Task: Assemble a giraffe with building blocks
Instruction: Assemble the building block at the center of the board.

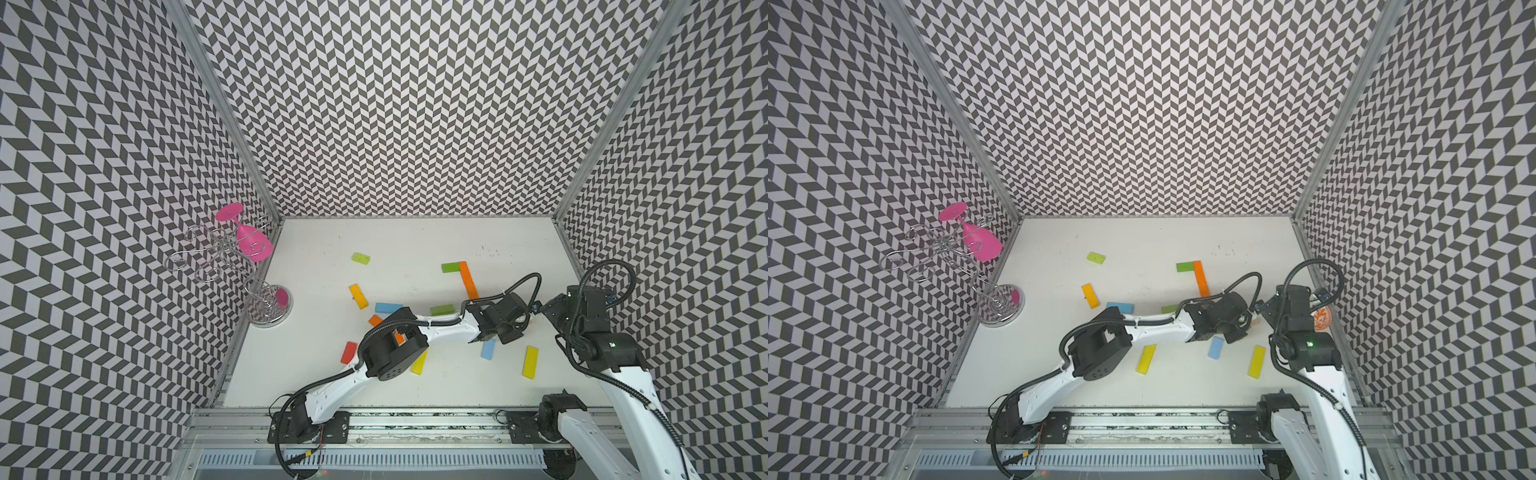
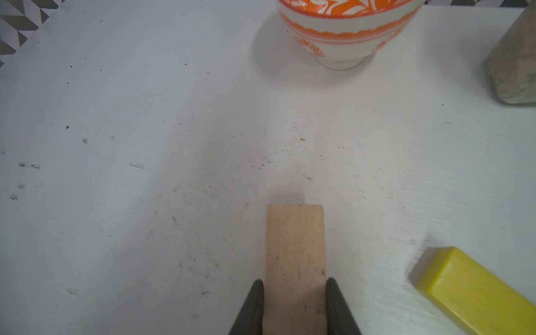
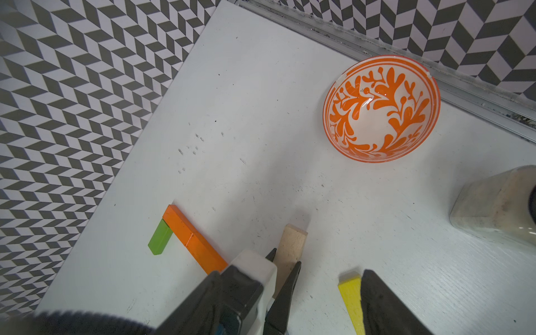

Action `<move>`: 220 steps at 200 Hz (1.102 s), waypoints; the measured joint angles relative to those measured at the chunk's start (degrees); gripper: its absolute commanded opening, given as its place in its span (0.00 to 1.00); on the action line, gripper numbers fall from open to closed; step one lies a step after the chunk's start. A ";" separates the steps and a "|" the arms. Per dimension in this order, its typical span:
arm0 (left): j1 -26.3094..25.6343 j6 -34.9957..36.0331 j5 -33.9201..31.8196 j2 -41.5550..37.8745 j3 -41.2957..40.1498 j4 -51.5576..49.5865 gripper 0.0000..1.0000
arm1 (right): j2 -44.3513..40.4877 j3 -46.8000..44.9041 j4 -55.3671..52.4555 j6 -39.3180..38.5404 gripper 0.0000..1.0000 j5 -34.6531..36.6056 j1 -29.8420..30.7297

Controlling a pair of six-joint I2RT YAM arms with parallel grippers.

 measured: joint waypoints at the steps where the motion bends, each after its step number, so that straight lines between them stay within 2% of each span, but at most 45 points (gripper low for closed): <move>1: 0.02 0.02 -0.02 0.09 0.11 -0.07 0.14 | 0.00 -0.02 0.00 -0.02 0.74 -0.04 -0.02; 44: 0.94 1.25 -0.85 2.23 3.32 -4.17 0.20 | -0.42 -1.33 0.81 -0.39 0.74 -1.44 -0.39; 69: 1.31 1.42 -1.22 2.56 4.72 -6.51 0.34 | -0.42 -1.95 1.33 -0.63 0.74 -2.16 -0.52; 100: 1.36 1.66 -1.25 2.56 5.55 -8.50 0.59 | -0.42 -1.97 1.53 -1.14 0.74 -2.43 -0.83; 113: 1.38 1.46 -1.05 2.56 6.08 -9.49 0.64 | -0.42 -1.97 1.57 -1.29 0.74 -2.45 -0.83; 124: 1.38 1.57 -0.83 2.56 6.78 -10.69 0.63 | -0.42 -1.97 1.64 -1.44 0.74 -2.49 -0.85; 158: 1.38 1.75 -0.04 3.85 10.75 -13.77 0.48 | -0.42 -1.97 1.70 -1.46 0.74 -2.60 -1.05; 182: 1.40 1.57 0.26 5.25 13.00 -15.08 0.42 | -0.42 -1.97 1.73 -1.46 0.74 -2.60 -1.07; 220: 1.44 1.62 0.31 5.62 13.09 -16.26 0.44 | -0.42 -1.97 1.70 -1.53 0.74 -2.67 -1.09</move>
